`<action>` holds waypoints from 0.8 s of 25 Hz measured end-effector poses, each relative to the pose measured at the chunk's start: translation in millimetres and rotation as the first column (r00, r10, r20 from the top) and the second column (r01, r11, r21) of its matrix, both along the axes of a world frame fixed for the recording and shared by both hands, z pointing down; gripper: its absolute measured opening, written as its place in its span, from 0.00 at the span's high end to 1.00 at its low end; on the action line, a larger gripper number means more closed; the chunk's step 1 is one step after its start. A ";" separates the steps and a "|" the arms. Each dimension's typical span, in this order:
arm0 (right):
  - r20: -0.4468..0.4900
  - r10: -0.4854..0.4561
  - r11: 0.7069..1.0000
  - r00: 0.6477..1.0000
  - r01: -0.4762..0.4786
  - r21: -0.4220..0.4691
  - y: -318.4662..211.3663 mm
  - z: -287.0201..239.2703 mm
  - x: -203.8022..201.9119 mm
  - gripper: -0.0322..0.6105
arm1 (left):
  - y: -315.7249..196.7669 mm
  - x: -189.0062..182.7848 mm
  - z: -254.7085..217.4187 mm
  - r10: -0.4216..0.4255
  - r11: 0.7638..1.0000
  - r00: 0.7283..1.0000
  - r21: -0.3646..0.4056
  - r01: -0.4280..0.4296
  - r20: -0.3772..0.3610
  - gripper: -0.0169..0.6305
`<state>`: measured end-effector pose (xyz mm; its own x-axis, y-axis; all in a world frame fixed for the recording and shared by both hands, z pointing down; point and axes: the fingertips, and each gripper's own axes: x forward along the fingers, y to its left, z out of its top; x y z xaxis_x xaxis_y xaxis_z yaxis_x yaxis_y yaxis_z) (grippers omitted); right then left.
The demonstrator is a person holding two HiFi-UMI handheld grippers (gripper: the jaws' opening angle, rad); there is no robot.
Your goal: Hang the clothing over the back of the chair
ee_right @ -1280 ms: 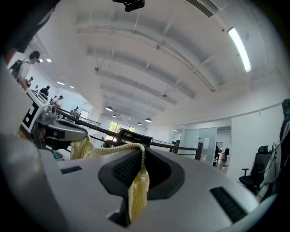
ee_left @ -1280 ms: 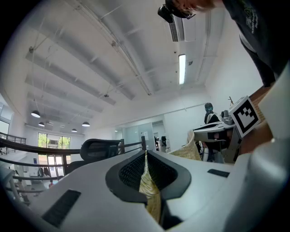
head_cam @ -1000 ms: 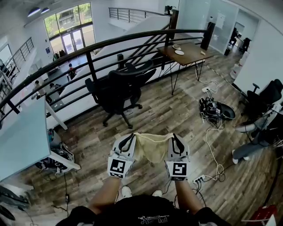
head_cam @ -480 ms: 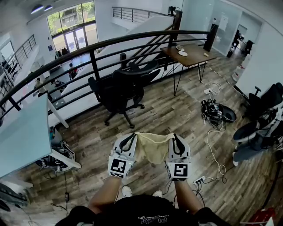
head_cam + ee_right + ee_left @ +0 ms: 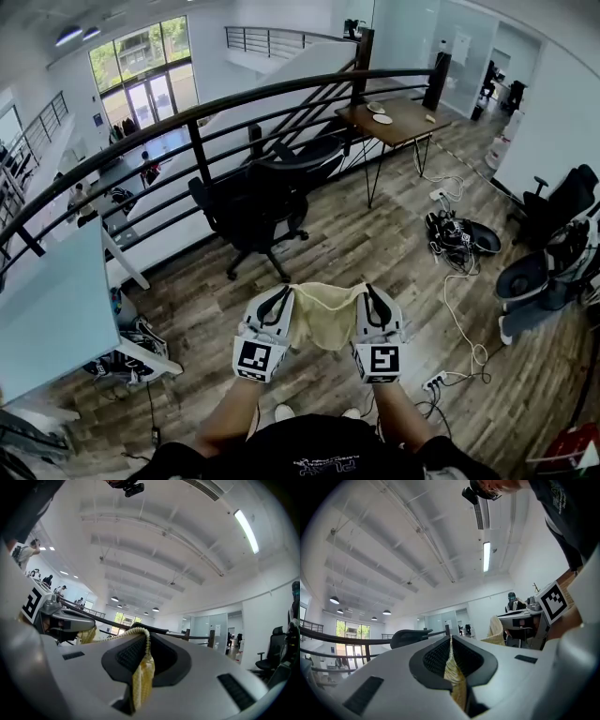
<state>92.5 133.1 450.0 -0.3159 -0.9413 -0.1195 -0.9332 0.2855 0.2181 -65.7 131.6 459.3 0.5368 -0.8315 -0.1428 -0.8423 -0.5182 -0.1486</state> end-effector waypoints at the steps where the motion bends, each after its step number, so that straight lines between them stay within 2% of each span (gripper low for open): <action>1: 0.001 0.002 1.000 1.000 -0.002 0.004 -0.1 -1.4 -3.8 0.89 | 0.2 -4.4 -2.5 0.004 1.000 1.000 0.007 -0.004 0.002 0.93; 8: 0.032 0.040 0.999 0.999 -0.041 0.004 2.0 -7.5 -24.3 0.89 | -6.3 -32.5 -13.8 0.009 1.000 1.000 0.024 -0.008 -0.020 0.93; 20: 0.031 0.025 1.000 0.999 -0.025 0.009 -17.0 -13.4 -28.5 0.89 | -27.5 -36.8 -17.6 0.020 0.999 1.000 0.034 -0.019 -0.017 0.93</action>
<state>64.0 116.1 436.6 -0.2885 -0.9476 -0.1374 -0.9464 0.2604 0.1912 -102.6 104.1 441.7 0.5502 -0.8153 -0.1805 -0.8345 -0.5296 -0.1517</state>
